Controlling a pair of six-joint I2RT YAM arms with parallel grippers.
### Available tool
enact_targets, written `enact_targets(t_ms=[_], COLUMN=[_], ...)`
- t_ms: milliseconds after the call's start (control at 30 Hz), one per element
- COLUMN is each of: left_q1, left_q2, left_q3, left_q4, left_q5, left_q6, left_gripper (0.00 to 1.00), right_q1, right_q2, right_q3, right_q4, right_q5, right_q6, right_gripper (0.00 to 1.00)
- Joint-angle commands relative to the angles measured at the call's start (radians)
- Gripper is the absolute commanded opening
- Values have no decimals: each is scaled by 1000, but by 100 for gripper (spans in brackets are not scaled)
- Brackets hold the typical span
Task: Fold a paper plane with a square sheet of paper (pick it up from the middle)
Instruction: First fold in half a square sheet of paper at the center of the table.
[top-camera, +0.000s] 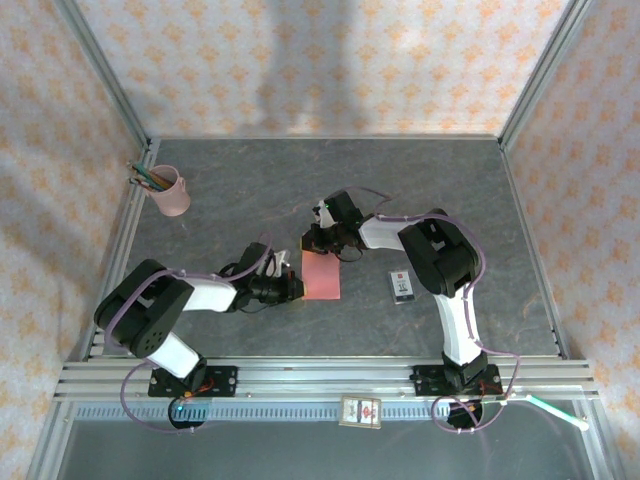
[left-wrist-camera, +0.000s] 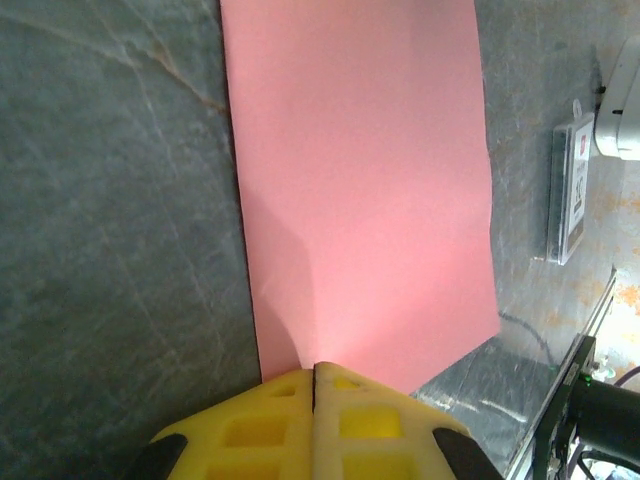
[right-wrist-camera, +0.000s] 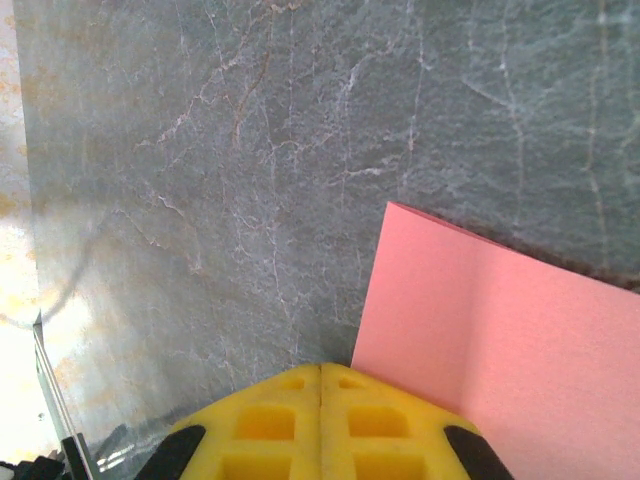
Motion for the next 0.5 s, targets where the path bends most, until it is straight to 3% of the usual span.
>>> enact_targets(t_ms=[0,200,467], left_q1=[-41,-65,-45], left_q2=[0,-43,-275], left_q3=[-69,-87,-19], left_q4=[-121,-126,-115], left_q5=[24,21,-73], left_q6=[-33,-52,-98], left_gripper=[0,0,7], right_q1=[-11,-10,-9], right_q2=[49,52,11], right_q3=[-45,-42,-24], right_q4=[-90,-92,-99], right_q5=[135,134,63], right_q6=[-4,-8,-57], right_gripper=[0,0,2])
